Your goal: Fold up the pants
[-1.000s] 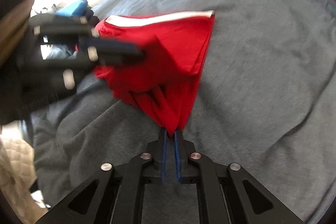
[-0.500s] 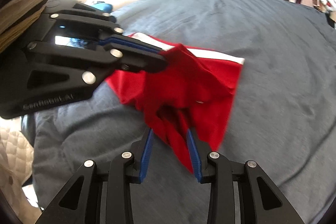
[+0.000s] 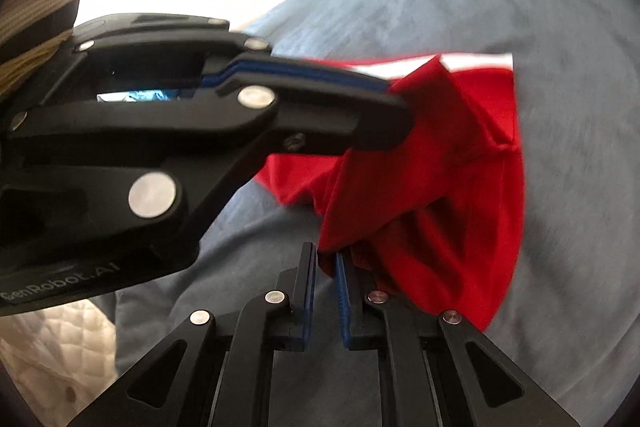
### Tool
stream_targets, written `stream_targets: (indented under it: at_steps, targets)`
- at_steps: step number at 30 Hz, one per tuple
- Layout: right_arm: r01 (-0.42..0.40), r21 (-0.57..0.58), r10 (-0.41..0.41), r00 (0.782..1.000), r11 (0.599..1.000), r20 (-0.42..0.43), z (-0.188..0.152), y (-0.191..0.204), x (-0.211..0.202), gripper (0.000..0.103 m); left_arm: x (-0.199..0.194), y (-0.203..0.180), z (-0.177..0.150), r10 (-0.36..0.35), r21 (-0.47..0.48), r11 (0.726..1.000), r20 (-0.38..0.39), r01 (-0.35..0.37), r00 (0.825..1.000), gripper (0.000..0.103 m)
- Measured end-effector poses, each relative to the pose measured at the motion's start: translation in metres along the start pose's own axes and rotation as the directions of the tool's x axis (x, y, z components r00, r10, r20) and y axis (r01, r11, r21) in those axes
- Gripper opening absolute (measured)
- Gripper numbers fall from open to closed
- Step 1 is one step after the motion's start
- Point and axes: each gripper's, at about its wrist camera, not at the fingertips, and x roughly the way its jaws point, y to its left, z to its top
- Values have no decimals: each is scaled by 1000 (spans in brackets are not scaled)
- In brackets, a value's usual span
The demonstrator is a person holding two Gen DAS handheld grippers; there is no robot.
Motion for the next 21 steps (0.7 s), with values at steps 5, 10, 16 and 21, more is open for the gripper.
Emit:
stream_targets:
  at_steps: [5, 10, 16, 21]
  targets:
    - [17, 25, -16, 999, 1000, -34, -16, 4, -12, 13, 13, -20, -5, -61, 46, 997, -23, 62, 998, 5]
    - [137, 94, -129, 988, 986, -84, -42, -1, -36, 13, 29, -44, -14, -92, 98, 990, -55, 97, 994, 5]
    - [319, 190, -306, 947, 928, -94, -55, -21, -66, 13, 32, -57, -17, -118, 113, 986, -65, 124, 991, 36]
    - [368, 276, -366, 929, 888, -59, -48, -33, -79, 14, 7, -53, -26, -122, 74, 989, -56, 126, 991, 46]
